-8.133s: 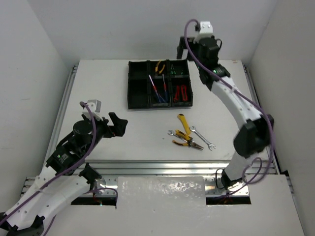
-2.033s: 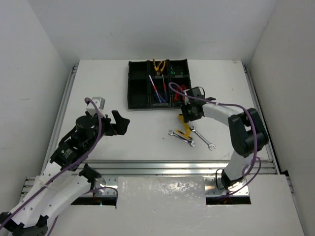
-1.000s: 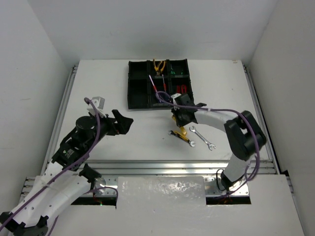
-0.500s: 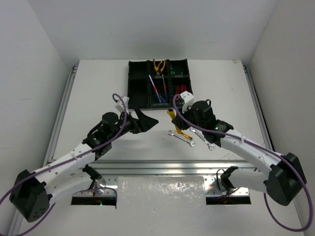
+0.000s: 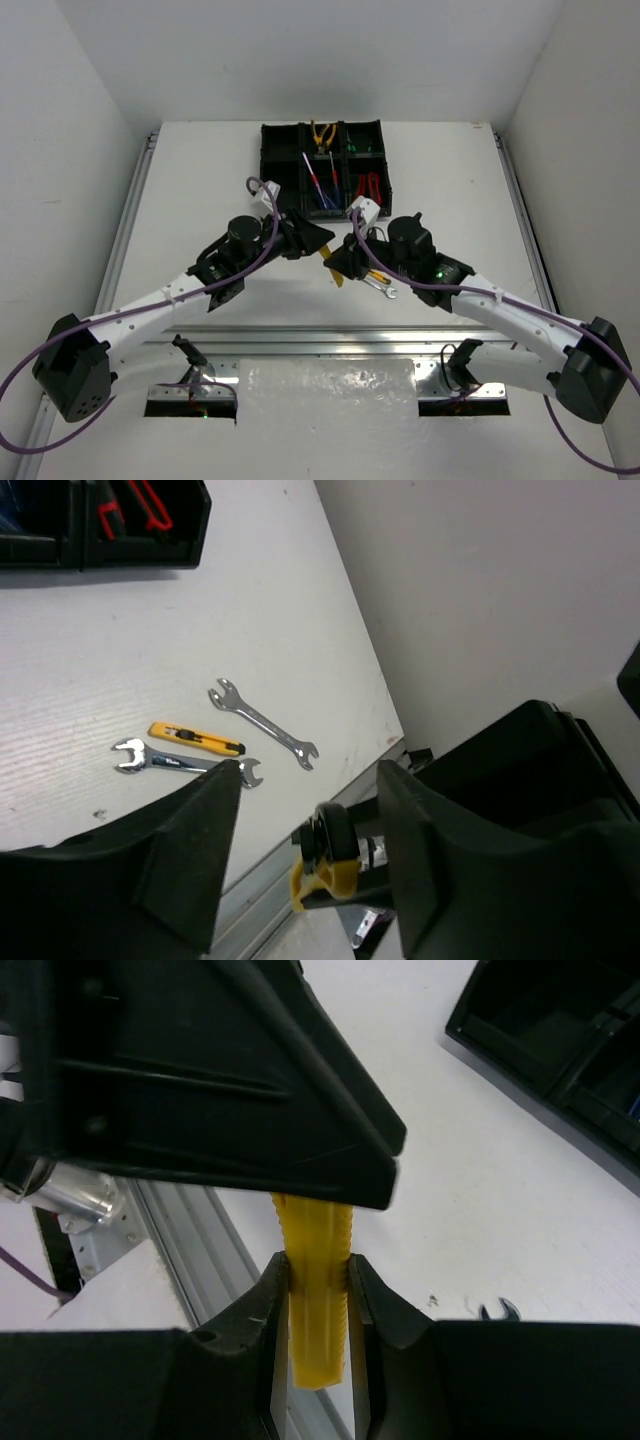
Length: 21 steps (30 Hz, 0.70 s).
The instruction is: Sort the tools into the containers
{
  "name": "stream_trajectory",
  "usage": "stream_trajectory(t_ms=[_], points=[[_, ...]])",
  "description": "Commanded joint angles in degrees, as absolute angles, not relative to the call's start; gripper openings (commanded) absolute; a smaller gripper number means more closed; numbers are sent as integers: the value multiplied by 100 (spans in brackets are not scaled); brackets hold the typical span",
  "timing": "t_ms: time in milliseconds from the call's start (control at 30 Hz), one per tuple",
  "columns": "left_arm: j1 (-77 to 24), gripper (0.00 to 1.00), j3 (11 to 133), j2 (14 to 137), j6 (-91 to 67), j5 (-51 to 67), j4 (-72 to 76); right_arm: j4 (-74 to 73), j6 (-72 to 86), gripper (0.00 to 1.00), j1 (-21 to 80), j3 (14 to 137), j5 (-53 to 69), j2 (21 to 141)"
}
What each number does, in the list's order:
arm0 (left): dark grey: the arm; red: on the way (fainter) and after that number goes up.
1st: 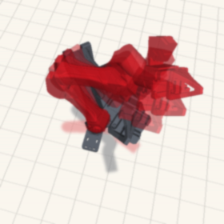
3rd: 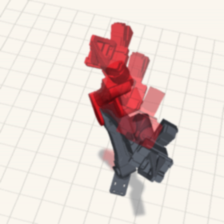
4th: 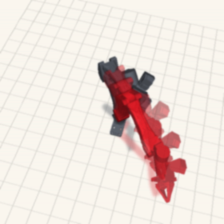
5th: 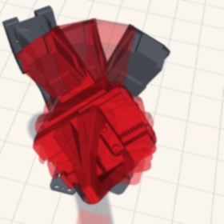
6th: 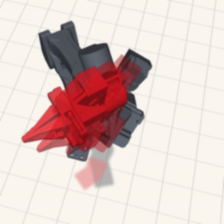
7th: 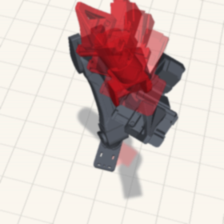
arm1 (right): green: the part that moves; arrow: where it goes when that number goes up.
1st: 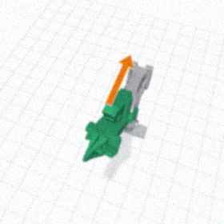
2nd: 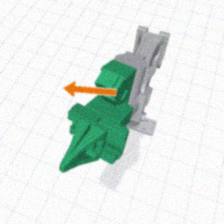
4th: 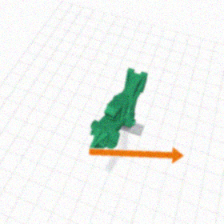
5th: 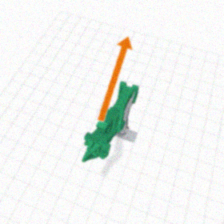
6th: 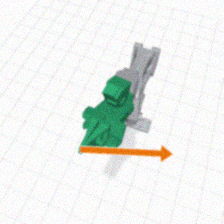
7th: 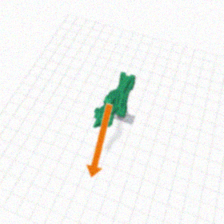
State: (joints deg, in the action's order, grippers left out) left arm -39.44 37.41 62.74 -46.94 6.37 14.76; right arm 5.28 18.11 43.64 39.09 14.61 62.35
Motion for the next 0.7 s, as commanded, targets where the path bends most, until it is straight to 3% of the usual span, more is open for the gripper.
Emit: stream_trajectory(t_ms=[0, 267, 400, 433, 500, 533, 567, 600, 667], points=[[-3981, 52, 3973, 6240, -4649, 492, 1600, 1010, 1925, 0, 4456, 3990, 1547, 6117], [-4043, 0, 3973, 6337, -4720, 861, 1811, 1178, 2162, 0, 4482, 4174, 1196, 6415], [-4052, 0, 4008, 6319, -4685, 643, 1689, 1327, 2206, 4, 4474, 4114, 1081, 6451], [-4052, 0, 4086, 6319, -4650, 555, 1618, 1432, 2223, 18, 4482, 4078, 1072, 6425], [-4052, 0, 4331, 6354, -4588, 283, 1259, 1476, 2241, 39, 4482, 3955, 941, 6346], [-4052, 0, 4446, 6372, -4501, 159, 1118, 1468, 2250, 70, 4482, 3920, 880, 6311], [-4043, 0, 4552, 6407, -4448, 71, 855, 1450, 2259, 91, 4482, 3868, 757, 6241], [-4043, 0, 4779, 6468, -4369, -243, 696, 1398, 2241, 99, 4474, 3858, 660, 6188], [-3991, 0, 5052, 6574, -4272, -605, 153, 1030, 2233, 99, 4474, 3867, 213, 6074]])
